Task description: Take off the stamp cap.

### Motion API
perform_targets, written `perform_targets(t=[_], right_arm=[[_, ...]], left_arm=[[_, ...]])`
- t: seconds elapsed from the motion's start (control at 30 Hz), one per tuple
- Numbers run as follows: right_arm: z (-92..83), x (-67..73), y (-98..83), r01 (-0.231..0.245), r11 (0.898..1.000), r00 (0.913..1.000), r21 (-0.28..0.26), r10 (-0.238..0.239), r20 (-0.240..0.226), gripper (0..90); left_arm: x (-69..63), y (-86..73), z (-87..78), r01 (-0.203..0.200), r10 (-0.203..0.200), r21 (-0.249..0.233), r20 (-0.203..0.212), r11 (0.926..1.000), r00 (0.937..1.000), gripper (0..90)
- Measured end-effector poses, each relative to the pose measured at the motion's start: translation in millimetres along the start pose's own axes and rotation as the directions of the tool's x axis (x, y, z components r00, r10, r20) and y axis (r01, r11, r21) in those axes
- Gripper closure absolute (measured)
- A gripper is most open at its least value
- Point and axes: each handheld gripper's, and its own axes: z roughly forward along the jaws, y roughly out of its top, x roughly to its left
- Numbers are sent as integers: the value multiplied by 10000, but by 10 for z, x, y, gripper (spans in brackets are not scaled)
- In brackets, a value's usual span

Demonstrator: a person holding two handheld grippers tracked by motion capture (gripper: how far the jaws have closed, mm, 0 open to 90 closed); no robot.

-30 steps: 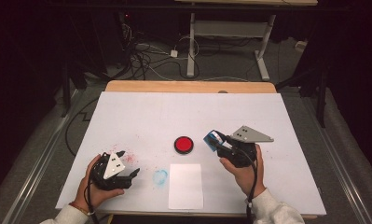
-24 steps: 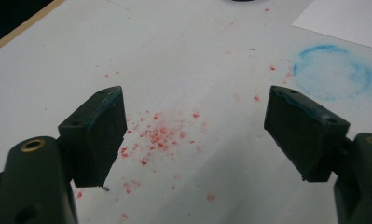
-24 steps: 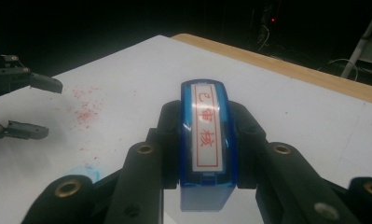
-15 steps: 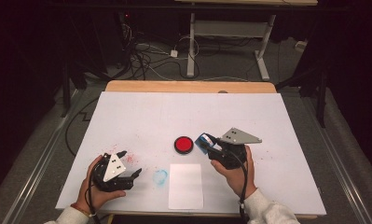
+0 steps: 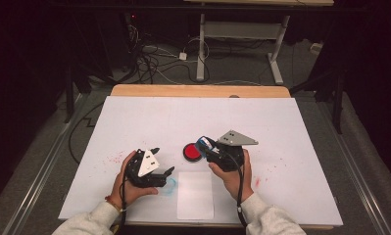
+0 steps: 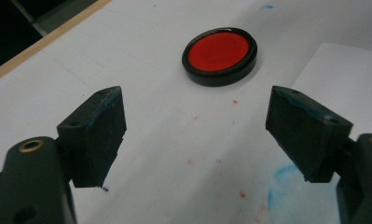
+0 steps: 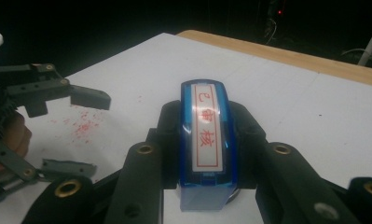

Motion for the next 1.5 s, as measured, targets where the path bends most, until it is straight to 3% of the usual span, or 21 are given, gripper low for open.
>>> perform_targets(t=[0.2, 0.33, 0.5, 0.83, 0.97, 1.23, 1.5], right_arm=[[127, -42, 2, -293, 9996, 9995, 53, 292, 143, 699], [178, -10, -18, -449, 9989, 9990, 102, 449, 92, 699], [194, 37, -39, -524, 9985, 9986, 178, 525, -97, 699], [170, 76, -52, -1022, 9945, 9919, 209, 1035, -737, 699], [149, 69, -51, -1162, 9931, 9901, 163, 1172, -777, 699], [141, 79, -57, -1195, 9926, 9896, 206, 1208, -782, 699], [133, 88, -62, -1136, 9934, 9913, 141, 1143, -648, 698]], left_arm=[[-114, 156, 254, -537, 537, -26, 164, 9986, 9984, 230], [-152, 256, 377, -373, 376, -340, 66, 9987, 9993, 237], [-224, 347, 476, -149, 167, -557, 317, 9983, 9994, 268], [-287, 415, 448, -71, 107, -843, 417, 9964, 9991, 295], [-270, 419, 414, -7, 64, -1060, 533, 9944, 9986, 300], [-295, 435, 384, -341, 419, -1209, 622, 9921, 9972, 361], [-316, 448, 358, -477, 550, -1317, 519, 9901, 9971, 346]])
